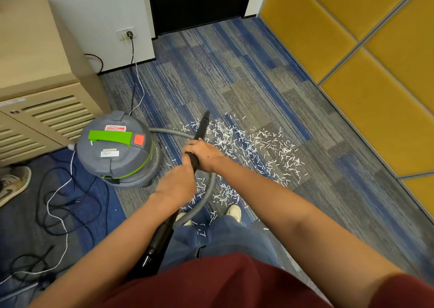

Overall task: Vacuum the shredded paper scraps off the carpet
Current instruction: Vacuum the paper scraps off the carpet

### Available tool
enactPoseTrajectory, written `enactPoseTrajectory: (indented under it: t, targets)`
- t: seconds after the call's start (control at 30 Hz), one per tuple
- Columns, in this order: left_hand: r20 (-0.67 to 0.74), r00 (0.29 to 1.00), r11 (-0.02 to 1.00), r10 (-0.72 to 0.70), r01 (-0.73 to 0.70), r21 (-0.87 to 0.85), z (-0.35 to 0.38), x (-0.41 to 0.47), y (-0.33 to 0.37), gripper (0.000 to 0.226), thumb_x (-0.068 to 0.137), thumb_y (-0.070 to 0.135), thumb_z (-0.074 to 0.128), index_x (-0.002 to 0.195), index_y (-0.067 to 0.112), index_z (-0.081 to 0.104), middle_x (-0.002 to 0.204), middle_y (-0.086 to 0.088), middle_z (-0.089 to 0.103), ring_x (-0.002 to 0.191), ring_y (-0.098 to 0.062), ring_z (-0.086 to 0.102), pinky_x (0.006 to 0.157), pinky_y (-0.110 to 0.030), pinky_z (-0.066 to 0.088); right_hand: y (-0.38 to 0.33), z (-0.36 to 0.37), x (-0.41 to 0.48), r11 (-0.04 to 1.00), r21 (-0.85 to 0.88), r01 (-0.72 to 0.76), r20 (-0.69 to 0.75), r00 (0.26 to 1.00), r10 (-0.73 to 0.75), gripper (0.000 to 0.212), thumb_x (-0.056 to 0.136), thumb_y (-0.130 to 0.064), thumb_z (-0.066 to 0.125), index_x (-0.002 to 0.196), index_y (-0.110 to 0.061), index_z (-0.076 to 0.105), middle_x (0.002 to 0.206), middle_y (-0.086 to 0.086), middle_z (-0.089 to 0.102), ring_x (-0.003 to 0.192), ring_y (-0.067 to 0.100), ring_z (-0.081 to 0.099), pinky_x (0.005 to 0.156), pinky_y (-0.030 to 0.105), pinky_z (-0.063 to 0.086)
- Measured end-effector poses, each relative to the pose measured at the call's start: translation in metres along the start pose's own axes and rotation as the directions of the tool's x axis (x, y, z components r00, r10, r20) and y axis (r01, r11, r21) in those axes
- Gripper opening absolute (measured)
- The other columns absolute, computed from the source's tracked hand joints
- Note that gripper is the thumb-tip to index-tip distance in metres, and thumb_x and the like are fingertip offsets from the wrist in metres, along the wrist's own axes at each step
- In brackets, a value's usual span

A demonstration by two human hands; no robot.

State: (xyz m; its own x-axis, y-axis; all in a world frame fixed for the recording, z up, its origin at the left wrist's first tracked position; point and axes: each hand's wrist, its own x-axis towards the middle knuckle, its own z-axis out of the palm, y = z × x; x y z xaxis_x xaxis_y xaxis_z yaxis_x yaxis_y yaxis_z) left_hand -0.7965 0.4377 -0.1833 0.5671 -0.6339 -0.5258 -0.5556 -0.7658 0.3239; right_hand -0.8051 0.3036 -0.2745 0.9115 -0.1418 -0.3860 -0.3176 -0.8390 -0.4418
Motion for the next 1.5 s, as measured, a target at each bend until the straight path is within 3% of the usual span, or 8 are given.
enactPoseTrajectory:
  t: [0.1,0.3,0.47,0.63,0.8,0.97,1.23,1.5]
  targets:
    - [0.008,1.000,1.000,0.005,-0.005,0.014,-0.001,0.005,0.005,0.043,0.094,0.009,0.044,0.133,0.005,0.025,0.111,-0.019,0.056,0.093,-0.033,0.056,0.068,-0.036,0.038,0.005,-0.006,0.001,1.000,0.011,-0.004,0.015,1.000,0.004,0.028,0.082,0.002,0.060,0.103,-0.016,0.064,0.114,0.005,0.057,0.108,0.027,0.052,0.103,0.043,0.039]
    - [0.081,0.996,0.999,0.030,-0.033,0.038,0.007,0.002,0.016,0.052,0.092,0.004,0.041,0.139,0.005,0.019,0.119,-0.020,0.052,0.105,-0.036,0.056,0.075,-0.038,0.040,0.015,-0.004,-0.012,1.000,0.009,-0.028,0.038,0.999,0.028,0.022,0.081,-0.002,0.064,0.100,-0.013,0.065,0.110,0.004,0.059,0.101,0.023,0.058,0.097,0.041,0.045]
    - [0.131,0.989,0.997,0.074,-0.077,0.022,0.004,-0.001,0.024,0.046,0.093,0.004,0.039,0.135,0.007,0.022,0.100,-0.013,0.050,0.081,-0.025,0.049,0.068,-0.034,0.039,0.022,-0.003,-0.025,0.997,0.009,-0.071,-0.003,0.997,0.071,0.019,0.080,-0.004,0.065,0.097,-0.013,0.063,0.108,0.004,0.058,0.100,0.022,0.058,0.096,0.040,0.047]
    - [0.168,0.978,0.990,0.127,-0.136,0.045,0.004,-0.001,0.036,0.046,0.095,0.009,0.042,0.136,0.006,0.021,0.098,-0.012,0.051,0.084,-0.026,0.051,0.069,-0.034,0.039,0.032,-0.008,-0.045,0.993,0.002,-0.116,-0.002,0.993,0.116,0.025,0.080,-0.004,0.063,0.102,-0.014,0.063,0.115,0.006,0.057,0.105,0.024,0.056,0.093,0.040,0.048]
    - [0.191,0.970,0.982,0.151,-0.170,0.085,0.008,-0.001,0.049,0.048,0.095,0.008,0.043,0.137,0.007,0.020,0.092,-0.007,0.047,0.078,-0.022,0.050,0.064,-0.032,0.039,0.042,-0.006,-0.058,0.984,0.043,-0.172,-0.044,0.984,0.174,0.025,0.078,-0.003,0.066,0.100,-0.014,0.062,0.110,0.004,0.057,0.097,0.026,0.058,0.086,0.044,0.051]
    - [0.191,0.965,0.977,0.180,-0.197,0.077,0.008,0.002,0.061,0.052,0.094,0.005,0.042,0.140,0.007,0.018,0.093,-0.007,0.046,0.080,-0.023,0.049,0.067,-0.033,0.040,0.052,-0.011,-0.065,0.980,0.048,-0.195,-0.056,0.979,0.198,0.034,0.076,-0.002,0.067,0.106,-0.017,0.063,0.115,0.005,0.057,0.103,0.025,0.057,0.091,0.044,0.049]
    - [0.185,0.967,0.980,0.177,-0.189,0.053,-0.001,0.017,0.083,0.046,0.094,0.007,0.046,0.134,0.007,0.024,0.097,-0.009,0.050,0.081,-0.023,0.049,0.068,-0.032,0.041,0.072,-0.037,-0.062,0.975,-0.003,-0.220,-0.029,0.975,0.220,0.032,0.078,-0.005,0.067,0.106,-0.019,0.063,0.110,0.005,0.055,0.102,0.026,0.056,0.091,0.044,0.048]
    - [0.165,0.980,0.993,0.112,-0.117,0.020,-0.005,0.028,0.089,0.059,0.094,0.007,0.044,0.143,0.008,0.012,0.094,-0.007,0.047,0.081,-0.021,0.051,0.065,-0.030,0.041,0.077,-0.044,-0.042,0.989,0.017,-0.145,0.018,0.989,0.145,0.028,0.081,-0.004,0.065,0.105,-0.017,0.063,0.111,0.004,0.055,0.102,0.024,0.056,0.094,0.041,0.047]
